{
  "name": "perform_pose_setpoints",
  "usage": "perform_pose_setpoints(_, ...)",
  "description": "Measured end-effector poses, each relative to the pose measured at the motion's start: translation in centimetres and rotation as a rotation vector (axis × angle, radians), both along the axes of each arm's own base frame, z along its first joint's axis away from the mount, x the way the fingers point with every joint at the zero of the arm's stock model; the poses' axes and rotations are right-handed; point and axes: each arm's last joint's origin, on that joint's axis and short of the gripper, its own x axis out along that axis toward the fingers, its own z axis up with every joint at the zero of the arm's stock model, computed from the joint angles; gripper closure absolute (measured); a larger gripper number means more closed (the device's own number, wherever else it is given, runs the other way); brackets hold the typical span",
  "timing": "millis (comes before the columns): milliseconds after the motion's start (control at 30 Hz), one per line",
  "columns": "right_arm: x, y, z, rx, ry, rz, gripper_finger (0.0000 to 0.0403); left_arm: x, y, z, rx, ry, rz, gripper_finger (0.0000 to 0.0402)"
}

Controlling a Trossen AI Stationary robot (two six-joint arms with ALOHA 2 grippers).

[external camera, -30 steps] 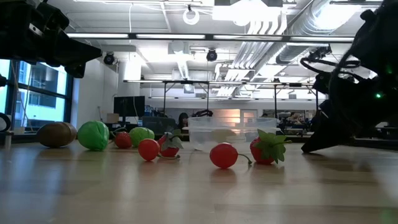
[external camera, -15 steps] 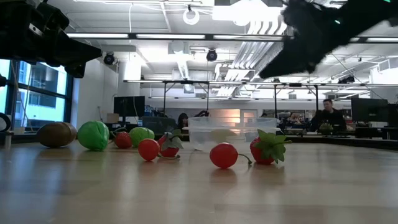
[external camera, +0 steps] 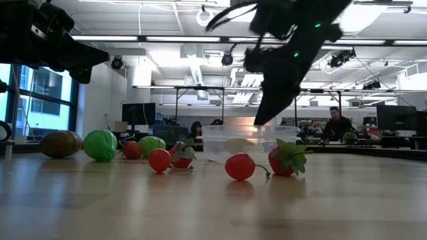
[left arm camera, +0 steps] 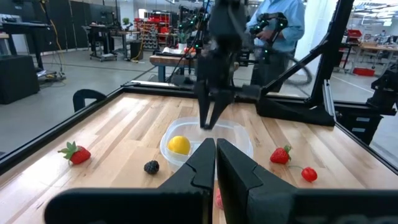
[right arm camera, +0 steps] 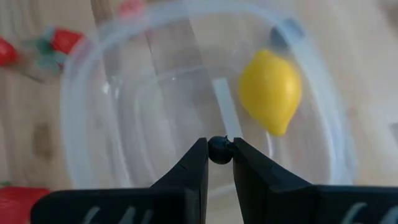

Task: Pick and placing Produce into tupperware
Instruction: Put the blueberry into the transparent container

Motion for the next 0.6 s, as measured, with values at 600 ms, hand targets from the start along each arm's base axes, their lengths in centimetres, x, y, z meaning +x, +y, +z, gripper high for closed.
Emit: perform_pose_setpoints(600, 3.5, -1.4, -2.2, 0.042, 0.207, 0.102, 0.0339, 0.0, 0.0, 0.0, 0.0, 0.0, 0.0, 0.0396)
